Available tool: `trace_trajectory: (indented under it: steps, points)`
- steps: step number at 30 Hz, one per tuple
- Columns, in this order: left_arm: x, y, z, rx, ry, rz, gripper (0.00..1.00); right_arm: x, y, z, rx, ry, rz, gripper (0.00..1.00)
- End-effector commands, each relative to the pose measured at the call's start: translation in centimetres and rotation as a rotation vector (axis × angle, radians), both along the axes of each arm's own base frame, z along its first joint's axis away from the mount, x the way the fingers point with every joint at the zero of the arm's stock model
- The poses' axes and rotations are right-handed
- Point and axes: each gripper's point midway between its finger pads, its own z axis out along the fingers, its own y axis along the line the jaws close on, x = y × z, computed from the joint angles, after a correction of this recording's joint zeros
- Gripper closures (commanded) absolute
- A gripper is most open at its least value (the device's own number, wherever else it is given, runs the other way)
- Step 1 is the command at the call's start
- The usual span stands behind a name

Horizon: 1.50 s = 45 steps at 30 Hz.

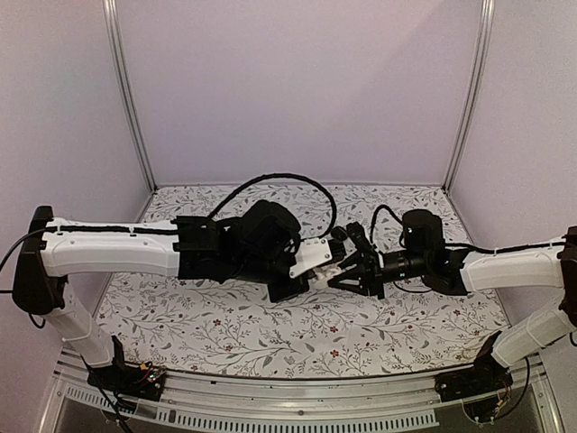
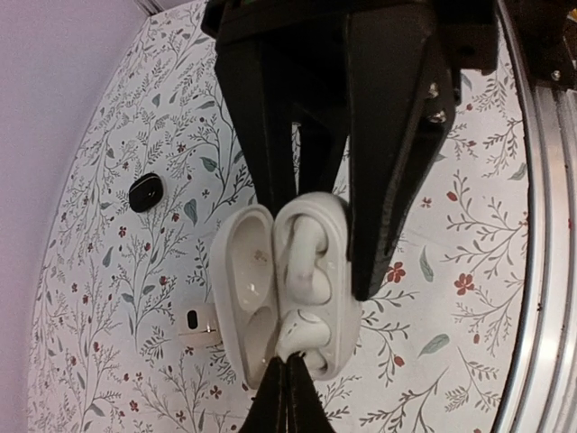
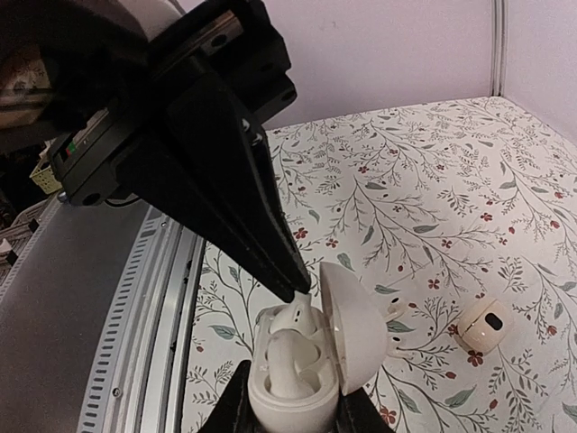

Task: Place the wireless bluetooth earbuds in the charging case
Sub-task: Adjust the left earbud in the left side groove of the charging case.

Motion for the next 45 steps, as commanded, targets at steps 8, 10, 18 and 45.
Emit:
trace_trajectory:
  steps: [8, 10, 18, 45]
  points:
    - [-1.0, -1.9, 0.2, 0.048, -0.101, -0.018, 1.0, 1.2, 1.3, 1.8, 0.029, -0.029, -0.029, 1.0]
    - [-1.3, -2.1, -0.1, 0.063, -0.112, -0.027, 1.0, 1.2, 1.3, 1.9, 0.032, -0.028, -0.027, 1.0]
    - [-2.6, -3.1, -0.5, 0.103, -0.159, -0.057, 1.0, 1.5, 1.5, 1.7, 0.031, -0.004, -0.039, 1.0]
    - [-1.4, -1.1, 2.4, 0.065, -0.201, 0.049, 0.89, 1.3, 0.3, 2.7, 0.088, -0.074, -0.09, 1.0]
